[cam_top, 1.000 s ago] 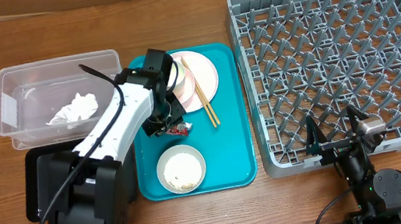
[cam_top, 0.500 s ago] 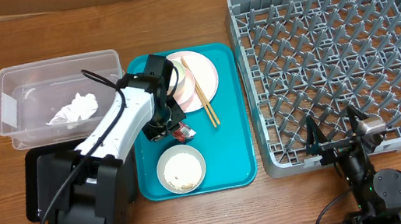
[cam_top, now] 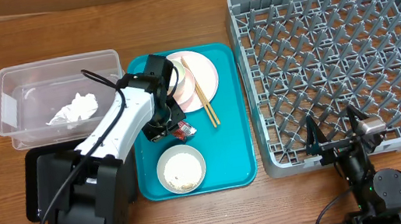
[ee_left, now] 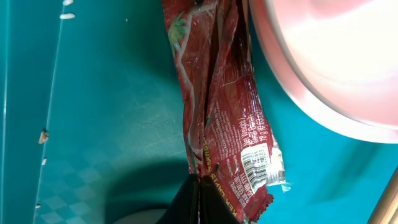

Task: Sort waste into correct bins and load items into the dishwasher
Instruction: 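Carry the wrapper with the left gripper into the clear bin and release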

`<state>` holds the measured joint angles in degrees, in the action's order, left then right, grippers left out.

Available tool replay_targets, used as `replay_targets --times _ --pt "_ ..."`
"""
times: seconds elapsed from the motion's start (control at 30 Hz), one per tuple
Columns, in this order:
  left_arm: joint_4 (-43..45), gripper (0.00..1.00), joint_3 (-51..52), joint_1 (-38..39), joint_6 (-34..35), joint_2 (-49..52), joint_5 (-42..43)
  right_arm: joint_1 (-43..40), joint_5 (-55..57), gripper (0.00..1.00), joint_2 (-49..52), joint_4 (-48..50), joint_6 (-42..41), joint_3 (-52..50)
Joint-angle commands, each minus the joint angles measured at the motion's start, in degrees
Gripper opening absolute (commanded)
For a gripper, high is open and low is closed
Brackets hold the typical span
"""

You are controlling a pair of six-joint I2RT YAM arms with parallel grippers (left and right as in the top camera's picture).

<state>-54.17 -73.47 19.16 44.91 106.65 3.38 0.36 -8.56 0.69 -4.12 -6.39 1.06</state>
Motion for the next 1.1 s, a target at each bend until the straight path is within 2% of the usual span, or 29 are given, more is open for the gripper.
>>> replay_targets --times 0.0,0.23,0.53,0.73,1.07 --pt "-0.1 0.04 0.3 0.3 0.4 -0.1 -1.0 -0.1 0.2 1.00 -0.5 0.3 -0.1 -0.6" --pt "-4.6 0.04 -4.3 -0.4 0.5 -0.1 -1.9 -0.1 0.2 1.00 -0.5 0.3 0.0 -0.6" --pt "-17.7 0.04 -20.6 -3.2 0.1 -0.1 -9.6 -0.1 0.2 1.00 -0.5 0.3 -0.1 -0.6" --pt "-19.5 0.04 -29.6 -8.6 -2.1 -0.1 -10.9 -0.1 0.2 1.00 -0.5 0.3 0.0 -0.6" --pt "-20.0 0.04 -30.5 -22.1 -2.1 0.0 -10.9 -0.1 0.2 1.00 -0.5 0.3 0.0 -0.6"
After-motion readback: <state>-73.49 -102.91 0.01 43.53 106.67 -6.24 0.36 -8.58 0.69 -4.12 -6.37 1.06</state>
